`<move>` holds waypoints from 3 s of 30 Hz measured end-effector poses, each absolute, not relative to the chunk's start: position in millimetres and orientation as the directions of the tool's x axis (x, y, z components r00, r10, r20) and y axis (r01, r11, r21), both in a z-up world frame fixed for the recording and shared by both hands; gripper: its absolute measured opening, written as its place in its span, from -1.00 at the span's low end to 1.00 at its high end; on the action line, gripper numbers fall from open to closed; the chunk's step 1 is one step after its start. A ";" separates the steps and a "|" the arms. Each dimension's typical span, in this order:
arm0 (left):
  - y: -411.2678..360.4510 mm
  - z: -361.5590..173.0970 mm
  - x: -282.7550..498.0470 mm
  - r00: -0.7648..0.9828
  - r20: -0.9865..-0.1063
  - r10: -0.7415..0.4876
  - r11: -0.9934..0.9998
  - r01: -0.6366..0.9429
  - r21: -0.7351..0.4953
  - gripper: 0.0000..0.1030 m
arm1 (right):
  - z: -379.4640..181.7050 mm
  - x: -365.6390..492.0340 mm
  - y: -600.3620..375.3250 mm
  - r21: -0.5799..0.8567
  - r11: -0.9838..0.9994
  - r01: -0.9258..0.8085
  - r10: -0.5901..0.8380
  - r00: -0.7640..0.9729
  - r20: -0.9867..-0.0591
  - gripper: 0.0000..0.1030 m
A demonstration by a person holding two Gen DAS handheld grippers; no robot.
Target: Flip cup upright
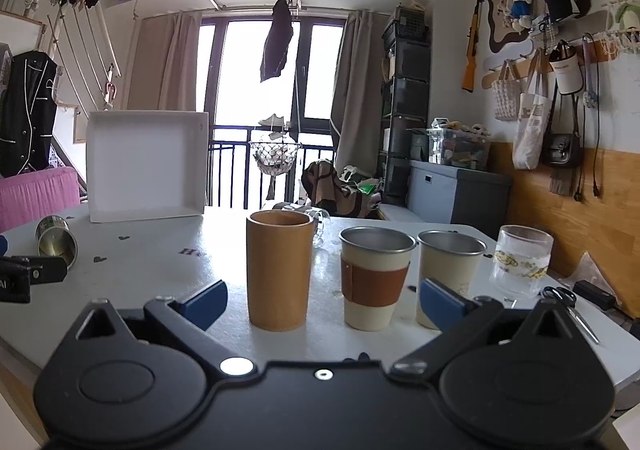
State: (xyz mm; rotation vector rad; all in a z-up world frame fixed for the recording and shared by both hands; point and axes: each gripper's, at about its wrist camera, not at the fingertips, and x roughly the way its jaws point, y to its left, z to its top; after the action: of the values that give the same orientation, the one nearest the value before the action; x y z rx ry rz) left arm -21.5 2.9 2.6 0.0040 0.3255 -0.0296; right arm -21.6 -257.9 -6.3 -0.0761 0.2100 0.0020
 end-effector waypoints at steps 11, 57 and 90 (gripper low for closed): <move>-0.9 1.7 -21.9 0.946 -0.323 -0.036 0.999 0.038 0.000 1.00 | -7.4 -24.0 -259.2 -0.077 0.997 0.005 -0.021 0.977 -0.213 1.00; -5.3 2.5 -22.4 0.945 -0.324 -0.036 0.999 0.038 0.000 1.00 | -7.9 -25.3 -259.2 -0.081 0.997 0.006 -0.024 0.977 -0.214 1.00; -5.5 2.6 -22.5 0.945 -0.324 -0.036 0.999 0.038 0.000 1.00 | -7.0 -25.9 -259.2 -0.085 0.996 0.005 -0.023 0.976 -0.215 1.00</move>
State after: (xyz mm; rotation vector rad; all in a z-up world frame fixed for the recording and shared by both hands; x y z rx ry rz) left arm -22.5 -5.5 2.6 0.0062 0.3302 -0.0379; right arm -25.9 -259.2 -7.0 -0.0841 0.2180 -0.0140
